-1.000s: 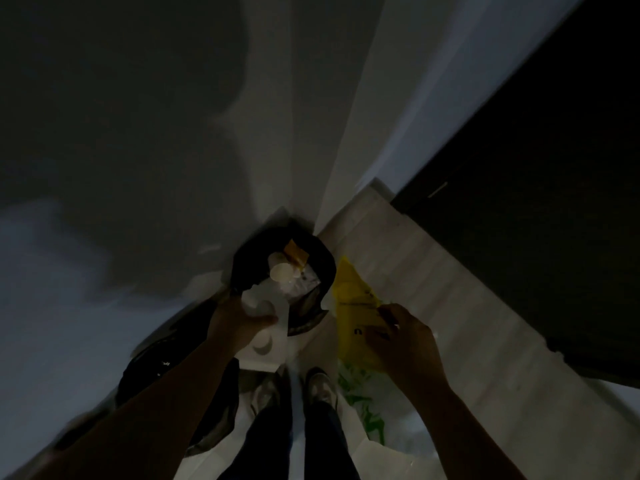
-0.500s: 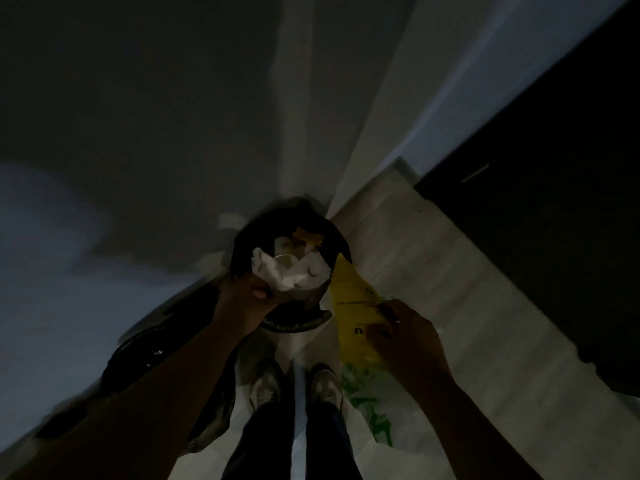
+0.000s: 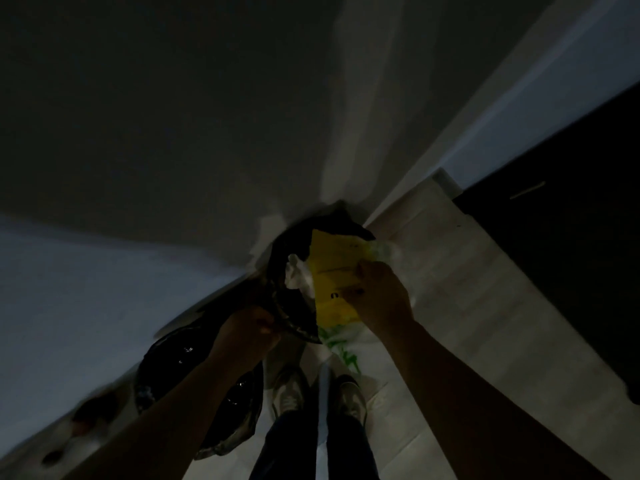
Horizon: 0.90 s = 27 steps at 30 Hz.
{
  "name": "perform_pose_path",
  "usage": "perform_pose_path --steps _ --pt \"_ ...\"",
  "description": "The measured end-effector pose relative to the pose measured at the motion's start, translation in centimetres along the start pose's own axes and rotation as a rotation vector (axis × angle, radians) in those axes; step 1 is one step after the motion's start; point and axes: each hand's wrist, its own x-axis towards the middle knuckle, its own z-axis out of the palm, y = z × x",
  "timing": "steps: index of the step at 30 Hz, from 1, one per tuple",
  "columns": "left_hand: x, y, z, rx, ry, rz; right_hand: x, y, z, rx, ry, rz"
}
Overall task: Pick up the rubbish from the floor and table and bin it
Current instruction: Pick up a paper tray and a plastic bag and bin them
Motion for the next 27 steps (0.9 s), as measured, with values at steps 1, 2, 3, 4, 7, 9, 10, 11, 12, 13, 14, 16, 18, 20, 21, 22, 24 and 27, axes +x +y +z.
perform_pose_path --steps 1,2,3,4,7,9,10,11,12,13,14,16,18,20,21,22,24,27 --pt "0.0 0.0 -0.2 0.000 0.012 0.004 0.3 -0.3 0.2 -0.009 -0.015 0.019" --pt "-0.1 0.1 -0.4 0.003 0.026 0.013 0.4 -0.4 0.2 -0.007 -0.025 0.039" --pt "-0.2 0.2 -0.6 0.010 0.039 0.028 0.5 -0.4 0.3 0.001 -0.026 0.048" --pt "-0.3 0.4 -0.7 0.011 0.049 0.038 0.5 -0.4 0.3 0.013 -0.023 0.048" --pt "-0.6 1.1 -1.0 -0.007 0.067 0.054 0.0 0.3 0.3 0.016 -0.017 0.029" --pt "-0.8 1.3 -1.1 -0.023 0.075 0.056 -0.6 0.8 0.1 -0.016 -0.034 0.025" --pt "-1.0 1.4 -1.1 -0.028 0.078 0.060 -1.1 1.1 -0.1 -0.028 -0.043 0.021" --pt "-1.2 1.5 -1.1 -0.025 0.080 0.067 -1.6 1.3 -0.4 -0.043 -0.054 0.014" --pt "-1.5 1.6 -1.2 -0.017 0.080 0.071 -2.1 1.4 -0.7 -0.067 -0.065 0.000" --pt "-1.9 1.7 -1.3 -0.011 0.078 0.069 -2.6 1.5 -1.1 -0.098 -0.079 -0.018" --pt "-2.4 1.9 -1.4 -0.004 0.074 0.066 -3.2 1.5 -1.5 -0.126 -0.095 -0.038" --pt "-3.6 2.4 -1.7 0.044 0.070 0.083 -4.6 1.3 -2.5 -0.167 -0.130 -0.073" --pt "-5.4 3.1 -2.2 0.118 0.065 0.127 -6.2 0.9 -3.8 -0.225 -0.165 -0.112" --pt "-7.7 3.8 -2.8 0.173 0.040 0.163 -8.1 0.5 -5.2 -0.280 -0.202 -0.155" --pt "-9.0 4.1 -3.1 0.188 0.029 0.171 -9.1 0.1 -6.1 -0.291 -0.218 -0.171" --pt "-10.4 4.6 -3.5 0.202 0.027 0.181 -10.1 -0.3 -7.1 -0.297 -0.230 -0.190" --pt "-13.3 5.2 -4.4 0.222 0.036 0.196 -12.2 -1.2 -9.1 -0.310 -0.237 -0.225" --pt "-18.1 6.1 -5.6 0.235 0.069 0.208 -15.6 -2.9 -12.1 -0.305 -0.219 -0.285"
